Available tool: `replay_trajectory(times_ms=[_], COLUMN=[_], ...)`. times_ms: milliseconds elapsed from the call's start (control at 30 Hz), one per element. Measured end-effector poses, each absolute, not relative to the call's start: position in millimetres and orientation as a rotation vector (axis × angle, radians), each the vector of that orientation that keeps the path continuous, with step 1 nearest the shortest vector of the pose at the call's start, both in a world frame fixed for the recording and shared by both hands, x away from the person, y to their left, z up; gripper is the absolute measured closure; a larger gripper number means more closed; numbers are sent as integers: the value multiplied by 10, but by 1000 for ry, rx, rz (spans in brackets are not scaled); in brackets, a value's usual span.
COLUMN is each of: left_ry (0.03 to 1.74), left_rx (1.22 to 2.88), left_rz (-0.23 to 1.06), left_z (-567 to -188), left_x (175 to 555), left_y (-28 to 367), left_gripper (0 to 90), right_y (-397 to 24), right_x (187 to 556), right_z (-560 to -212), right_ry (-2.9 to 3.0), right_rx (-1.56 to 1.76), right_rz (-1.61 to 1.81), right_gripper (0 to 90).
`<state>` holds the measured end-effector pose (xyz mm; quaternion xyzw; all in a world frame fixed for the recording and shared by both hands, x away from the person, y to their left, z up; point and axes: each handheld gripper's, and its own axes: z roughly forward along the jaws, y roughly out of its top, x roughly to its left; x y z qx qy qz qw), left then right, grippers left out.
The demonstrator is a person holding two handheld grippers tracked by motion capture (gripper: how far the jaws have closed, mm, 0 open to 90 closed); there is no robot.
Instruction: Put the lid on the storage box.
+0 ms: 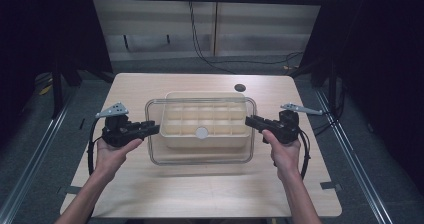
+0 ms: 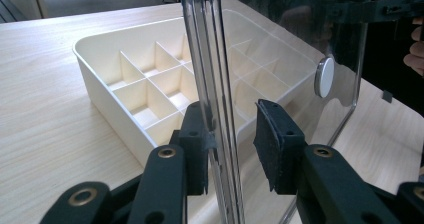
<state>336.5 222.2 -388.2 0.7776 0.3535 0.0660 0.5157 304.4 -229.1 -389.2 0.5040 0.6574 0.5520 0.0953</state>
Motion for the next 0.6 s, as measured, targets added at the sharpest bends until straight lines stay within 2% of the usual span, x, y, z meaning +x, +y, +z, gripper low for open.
replay_trajectory(times_ms=[600], left_ry=[855], left_rx=[1833], left_rz=[201], left_z=[-3713], left_x=[3576], left_y=[2180], left_gripper=[656], right_y=[-2292], right_x=[3239], right_z=[-3734], right_ry=[1902], right_rx=[1478], right_rz=[1646], right_gripper=[672])
